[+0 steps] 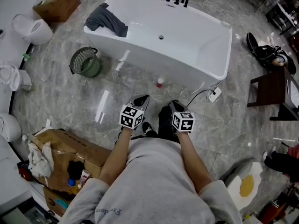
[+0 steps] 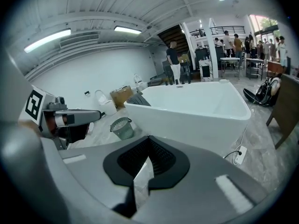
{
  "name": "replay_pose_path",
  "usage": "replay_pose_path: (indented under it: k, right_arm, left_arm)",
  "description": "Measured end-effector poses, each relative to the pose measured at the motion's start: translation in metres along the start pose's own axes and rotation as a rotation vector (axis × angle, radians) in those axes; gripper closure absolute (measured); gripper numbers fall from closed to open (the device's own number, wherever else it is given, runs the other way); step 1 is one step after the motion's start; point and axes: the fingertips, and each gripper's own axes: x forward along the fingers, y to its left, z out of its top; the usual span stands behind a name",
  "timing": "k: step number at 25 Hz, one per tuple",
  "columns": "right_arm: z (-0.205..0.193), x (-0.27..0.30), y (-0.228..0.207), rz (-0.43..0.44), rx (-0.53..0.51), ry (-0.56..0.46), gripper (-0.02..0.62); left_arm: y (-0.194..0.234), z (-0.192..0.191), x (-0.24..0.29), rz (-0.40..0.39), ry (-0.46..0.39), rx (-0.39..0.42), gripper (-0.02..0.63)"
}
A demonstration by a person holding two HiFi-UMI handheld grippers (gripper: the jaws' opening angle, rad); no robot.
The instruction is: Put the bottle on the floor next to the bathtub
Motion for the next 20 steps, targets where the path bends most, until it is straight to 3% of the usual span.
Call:
replay_pose_path:
  k: [20]
  right_arm:
    - [-0.004, -0.002, -0.005, -0.026, -0.013, 0.013, 0.592]
  left_arm:
    - [0.000, -0.010, 0.004, -0.002, 0.042, -0.001, 0.546]
